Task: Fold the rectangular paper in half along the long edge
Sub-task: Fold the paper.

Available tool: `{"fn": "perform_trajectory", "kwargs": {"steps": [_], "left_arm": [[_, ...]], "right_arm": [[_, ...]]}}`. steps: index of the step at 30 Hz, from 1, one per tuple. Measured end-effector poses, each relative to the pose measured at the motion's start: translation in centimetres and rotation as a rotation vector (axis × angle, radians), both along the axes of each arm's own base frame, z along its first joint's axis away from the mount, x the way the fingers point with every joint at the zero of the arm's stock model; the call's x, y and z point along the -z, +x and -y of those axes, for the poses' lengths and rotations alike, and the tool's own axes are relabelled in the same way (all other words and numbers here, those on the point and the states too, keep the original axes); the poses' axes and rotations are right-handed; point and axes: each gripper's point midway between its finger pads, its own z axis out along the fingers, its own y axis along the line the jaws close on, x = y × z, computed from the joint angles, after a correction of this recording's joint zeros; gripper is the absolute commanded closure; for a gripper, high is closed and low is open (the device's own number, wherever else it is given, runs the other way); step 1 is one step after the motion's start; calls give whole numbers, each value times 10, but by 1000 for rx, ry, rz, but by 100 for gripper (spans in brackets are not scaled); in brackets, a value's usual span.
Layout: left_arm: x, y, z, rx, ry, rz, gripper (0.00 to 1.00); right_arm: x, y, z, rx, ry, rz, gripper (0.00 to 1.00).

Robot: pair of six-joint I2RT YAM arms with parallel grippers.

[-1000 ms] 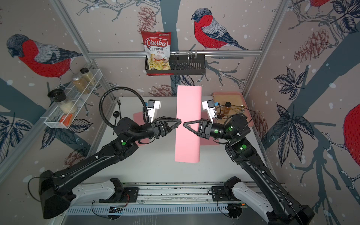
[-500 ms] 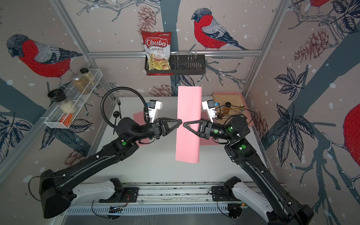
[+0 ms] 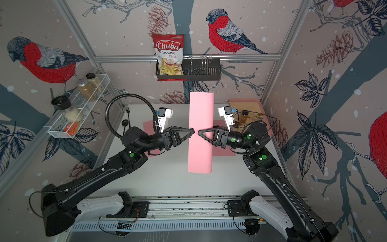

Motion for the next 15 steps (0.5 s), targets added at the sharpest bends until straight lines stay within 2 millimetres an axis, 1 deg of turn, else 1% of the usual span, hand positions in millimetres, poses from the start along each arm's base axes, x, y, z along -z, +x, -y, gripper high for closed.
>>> {"fn": "perform_trajectory", "kwargs": {"steps": [6,11,12,14,15], "left_arm": [[4,1,0,0,6,-6,100],[4,1,0,0,6,-6,100],[4,1,0,0,6,-6,99],[4,1,0,0,6,-6,91],[4,1,1,-1,6,-6,89]], "right_arm": [[1,0,0,1,-7,-6,54],[3,0,0,4,-16,-13,59],[4,1,0,8,-19,-12,60],[5,2,0,14,-22,-11,61],[4,2,0,17,-23,-10,61]]}}
